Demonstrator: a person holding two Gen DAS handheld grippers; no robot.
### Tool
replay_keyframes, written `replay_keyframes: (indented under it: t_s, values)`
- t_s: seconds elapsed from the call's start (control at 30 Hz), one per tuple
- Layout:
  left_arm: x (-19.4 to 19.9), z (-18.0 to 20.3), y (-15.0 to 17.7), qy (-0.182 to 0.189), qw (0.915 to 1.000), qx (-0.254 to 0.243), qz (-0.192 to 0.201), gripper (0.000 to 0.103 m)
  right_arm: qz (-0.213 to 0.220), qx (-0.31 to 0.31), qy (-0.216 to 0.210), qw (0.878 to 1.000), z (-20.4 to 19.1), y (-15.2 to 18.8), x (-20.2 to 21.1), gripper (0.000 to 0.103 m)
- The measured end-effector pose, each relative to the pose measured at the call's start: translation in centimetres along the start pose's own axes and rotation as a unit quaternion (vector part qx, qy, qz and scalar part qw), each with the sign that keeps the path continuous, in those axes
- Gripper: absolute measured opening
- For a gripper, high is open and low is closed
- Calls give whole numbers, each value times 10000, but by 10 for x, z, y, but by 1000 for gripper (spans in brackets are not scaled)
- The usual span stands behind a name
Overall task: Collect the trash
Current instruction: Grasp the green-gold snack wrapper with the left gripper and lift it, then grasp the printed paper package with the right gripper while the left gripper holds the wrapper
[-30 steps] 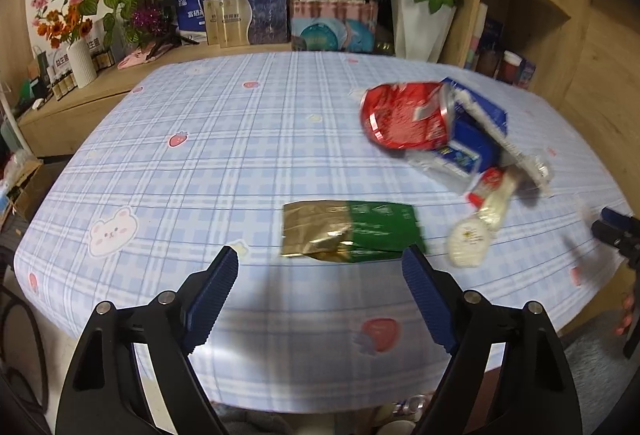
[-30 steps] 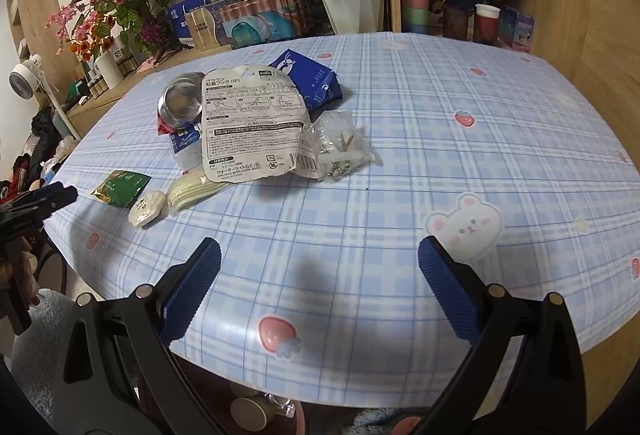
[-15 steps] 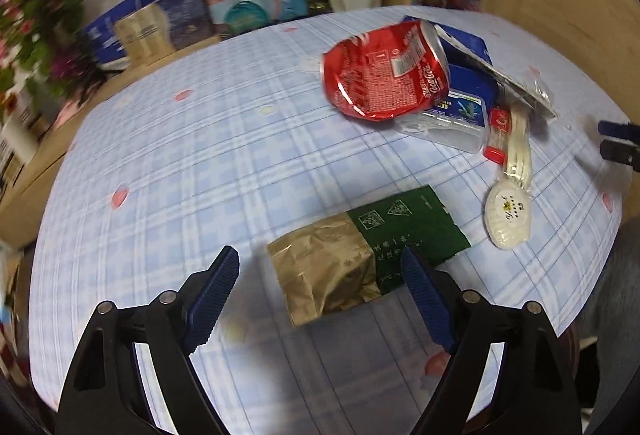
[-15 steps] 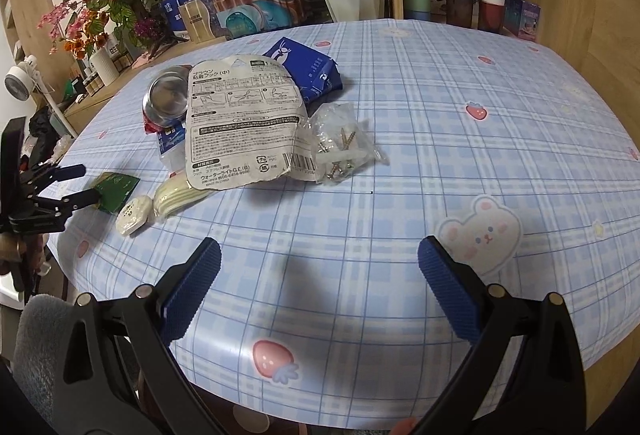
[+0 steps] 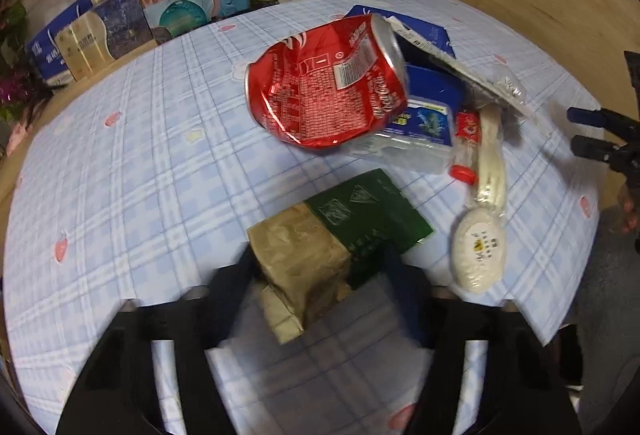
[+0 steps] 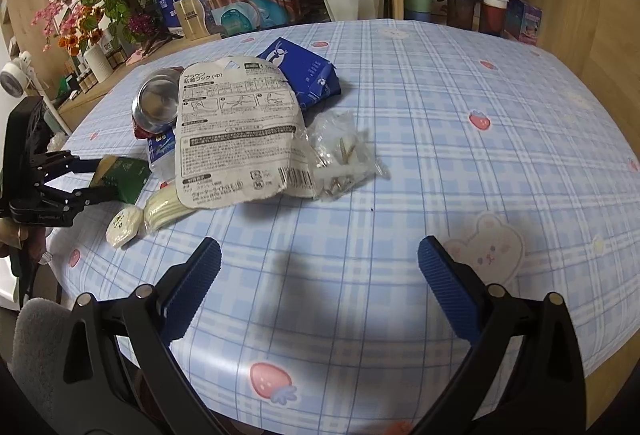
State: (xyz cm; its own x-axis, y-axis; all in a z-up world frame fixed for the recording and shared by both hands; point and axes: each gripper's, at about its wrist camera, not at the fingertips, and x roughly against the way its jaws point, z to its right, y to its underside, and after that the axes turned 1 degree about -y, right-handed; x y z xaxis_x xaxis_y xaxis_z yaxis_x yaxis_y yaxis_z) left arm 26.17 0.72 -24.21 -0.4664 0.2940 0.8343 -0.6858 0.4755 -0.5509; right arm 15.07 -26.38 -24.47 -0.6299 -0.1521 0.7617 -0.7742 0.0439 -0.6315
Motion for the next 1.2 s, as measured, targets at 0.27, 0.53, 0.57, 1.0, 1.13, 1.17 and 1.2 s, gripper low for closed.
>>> replay_keyframes:
  t_s: [0.27, 0.53, 0.57, 1.0, 1.13, 1.17, 1.2]
  values:
    - [32, -23, 12, -272, 9905, 1268, 452, 16, 111, 549, -231, 9982, -38, -37, -9, 97]
    - [72, -24, 25, -516, 9779, 1805, 917, 15, -260, 1324, 80, 9908, -87, -75, -56, 93]
    - [76, -23, 27, -534, 9766, 1837, 979, 15, -334, 1397, 127, 9896, -91, -77, -62, 86]
    - [102, -8, 42, -567, 9702, 1980, 1276, 15, -495, 1267, 135, 9906, -86, -95, -58, 35]
    - [111, -3, 43, -473, 9694, 2010, 1328, 15, -204, 1276, 148, 9915, -84, -103, -35, 22]
    - [113, -2, 43, -468, 9691, 2009, 1350, 15, -113, 1286, 156, 9915, -83, -106, -28, 20]
    - [116, 0, 43, -459, 9687, 2012, 1379, 15, -64, 1283, 159, 9916, -82, -108, -25, 16]
